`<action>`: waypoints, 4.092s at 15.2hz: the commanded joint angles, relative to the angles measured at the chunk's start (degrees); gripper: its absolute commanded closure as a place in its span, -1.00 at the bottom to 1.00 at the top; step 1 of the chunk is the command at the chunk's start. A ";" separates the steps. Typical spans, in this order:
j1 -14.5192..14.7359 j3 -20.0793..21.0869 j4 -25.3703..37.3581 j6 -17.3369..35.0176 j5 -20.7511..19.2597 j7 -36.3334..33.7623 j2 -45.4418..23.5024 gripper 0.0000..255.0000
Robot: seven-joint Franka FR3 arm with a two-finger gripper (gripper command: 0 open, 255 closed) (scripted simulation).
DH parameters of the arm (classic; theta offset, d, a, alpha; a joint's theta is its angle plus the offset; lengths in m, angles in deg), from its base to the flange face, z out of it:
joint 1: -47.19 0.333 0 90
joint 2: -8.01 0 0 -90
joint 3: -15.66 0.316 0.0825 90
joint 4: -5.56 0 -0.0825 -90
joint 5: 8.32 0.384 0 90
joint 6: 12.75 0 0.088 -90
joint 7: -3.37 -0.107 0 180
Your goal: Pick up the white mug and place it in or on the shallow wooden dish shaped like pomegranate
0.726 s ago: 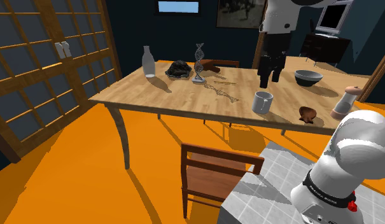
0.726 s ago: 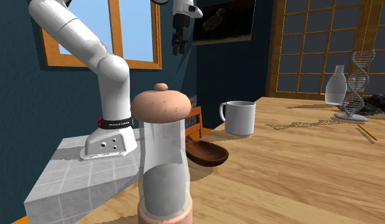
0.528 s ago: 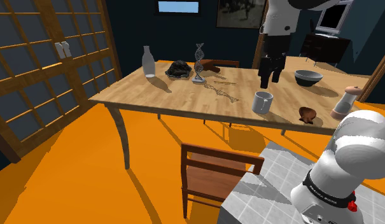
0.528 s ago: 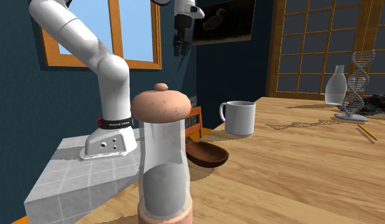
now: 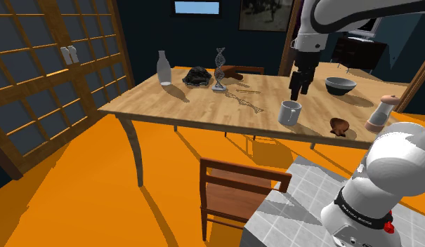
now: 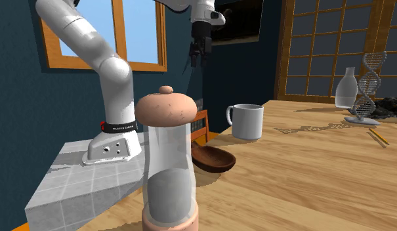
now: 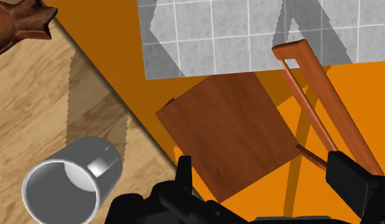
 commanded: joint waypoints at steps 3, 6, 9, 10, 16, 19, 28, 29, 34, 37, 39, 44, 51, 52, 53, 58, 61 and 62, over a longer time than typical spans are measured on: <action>-1.21 -4.79 -0.35 6.01 -2.70 5.14 -4.11 -1.00; -1.85 -8.55 0.35 10.36 -4.08 9.14 -8.01 -1.00; -2.14 -12.36 1.76 14.68 -4.65 13.33 -12.60 -1.00; -2.14 -13.64 2.38 16.10 -4.63 14.79 -14.27 -1.00; -1.44 -21.24 7.70 23.96 -1.37 24.75 -25.82 -1.00; -1.01 -24.68 11.38 27.17 2.78 30.88 -32.64 -1.00; -1.76 -26.99 14.23 33.22 11.20 39.66 -43.03 -1.00; -1.80 -26.96 13.93 33.95 11.71 40.02 -43.60 -1.00; -1.91 -26.87 13.48 35.08 12.54 40.61 -44.51 -1.00; -1.91 -26.87 13.48 35.08 12.54 40.61 -44.52 -1.00; -1.90 -26.87 13.48 35.07 12.53 40.61 -44.50 1.00; -1.90 -26.87 13.48 35.07 12.53 40.61 -44.50 1.00; -1.70 -27.01 14.38 32.91 11.01 39.49 -42.82 1.00; -1.65 -27.03 14.71 32.18 10.54 39.15 -42.28 1.00; -1.60 -27.04 15.05 31.44 10.09 38.82 -41.76 1.00; -1.44 -26.95 16.95 27.72 8.15 37.36 -39.36 1.00; -1.38 -26.81 18.24 25.46 7.20 36.63 -38.11 1.00; -1.36 -26.76 18.70 24.70 6.92 36.42 -37.72 1.00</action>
